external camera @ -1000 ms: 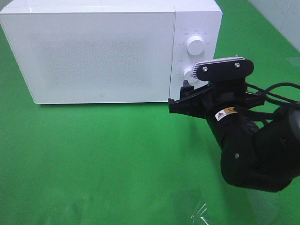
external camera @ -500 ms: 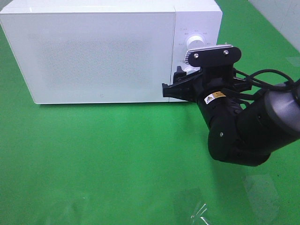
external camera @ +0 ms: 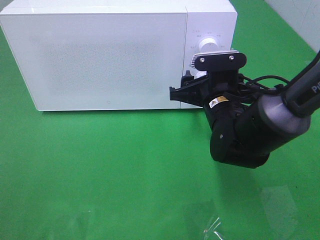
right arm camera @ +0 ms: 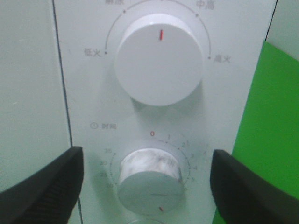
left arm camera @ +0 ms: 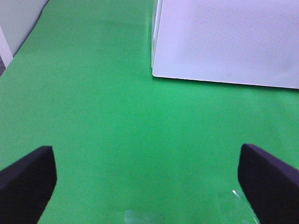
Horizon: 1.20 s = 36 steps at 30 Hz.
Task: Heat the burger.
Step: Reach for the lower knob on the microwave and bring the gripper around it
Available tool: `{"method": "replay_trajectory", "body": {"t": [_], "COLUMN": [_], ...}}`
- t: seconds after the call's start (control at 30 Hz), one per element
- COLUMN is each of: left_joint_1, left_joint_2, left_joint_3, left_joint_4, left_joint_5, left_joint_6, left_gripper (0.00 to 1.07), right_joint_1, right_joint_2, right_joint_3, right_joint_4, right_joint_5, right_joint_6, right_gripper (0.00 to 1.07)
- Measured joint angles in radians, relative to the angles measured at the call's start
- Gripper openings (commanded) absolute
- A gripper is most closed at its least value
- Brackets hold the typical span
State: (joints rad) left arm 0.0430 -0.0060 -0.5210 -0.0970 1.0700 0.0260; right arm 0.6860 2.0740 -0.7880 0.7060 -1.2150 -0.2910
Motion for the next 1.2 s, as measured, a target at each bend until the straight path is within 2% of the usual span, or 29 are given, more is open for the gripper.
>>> {"method": "replay_trajectory", "body": {"t": [0.7,0.87,0.9,0.93,0.97,1.0,1.03,1.07,1.1,1.13,1.17,1.2], "left_joint_1": [0.000,0.000,0.000,0.000,0.000,0.000,0.000,0.000,0.000,0.000,0.000,0.000], "left_joint_2": [0.000,0.000,0.000,0.000,0.000,0.000,0.000,0.000,0.000,0.000,0.000,0.000], "left_joint_3": [0.000,0.000,0.000,0.000,0.000,0.000,0.000,0.000,0.000,0.000,0.000,0.000], "left_joint_4": [0.000,0.000,0.000,0.000,0.000,0.000,0.000,0.000,0.000,0.000,0.000,0.000], "left_joint_5": [0.000,0.000,0.000,0.000,0.000,0.000,0.000,0.000,0.000,0.000,0.000,0.000], "left_joint_6": [0.000,0.000,0.000,0.000,0.000,0.000,0.000,0.000,0.000,0.000,0.000,0.000], "left_gripper": [0.98,0.98,0.98,0.98,0.98,0.98,0.98,0.98,0.98,0.98,0.98,0.98], "right_joint_1": [-0.015,-0.015,-0.015,-0.015,-0.015,-0.015,-0.015,-0.015,-0.015,-0.016,-0.016,-0.016], "right_joint_2": [0.054,0.054,0.054,0.054,0.054,0.054,0.054,0.054,0.054,0.054,0.054,0.054], "right_joint_3": [-0.037,-0.038,-0.038,-0.038,-0.038,-0.038,-0.038,-0.038,-0.038,-0.038,-0.038,-0.038], "right_joint_4": [-0.008,-0.008,-0.008,-0.008,-0.008,-0.008,-0.008,-0.008,-0.008,-0.001,-0.001,-0.001], "right_joint_5": [0.016,0.013,0.011,0.011,0.011,0.011,0.011,0.011,0.011,0.008,0.008,0.008], "right_joint_6": [0.026,0.026,0.026,0.026,0.026,0.026,0.026,0.025,0.025,0.025,0.025,0.025], "right_gripper": [0.75,0.69,0.62,0.62,0.53,0.53,0.47,0.34,0.34,0.19,0.19,0.08]}}
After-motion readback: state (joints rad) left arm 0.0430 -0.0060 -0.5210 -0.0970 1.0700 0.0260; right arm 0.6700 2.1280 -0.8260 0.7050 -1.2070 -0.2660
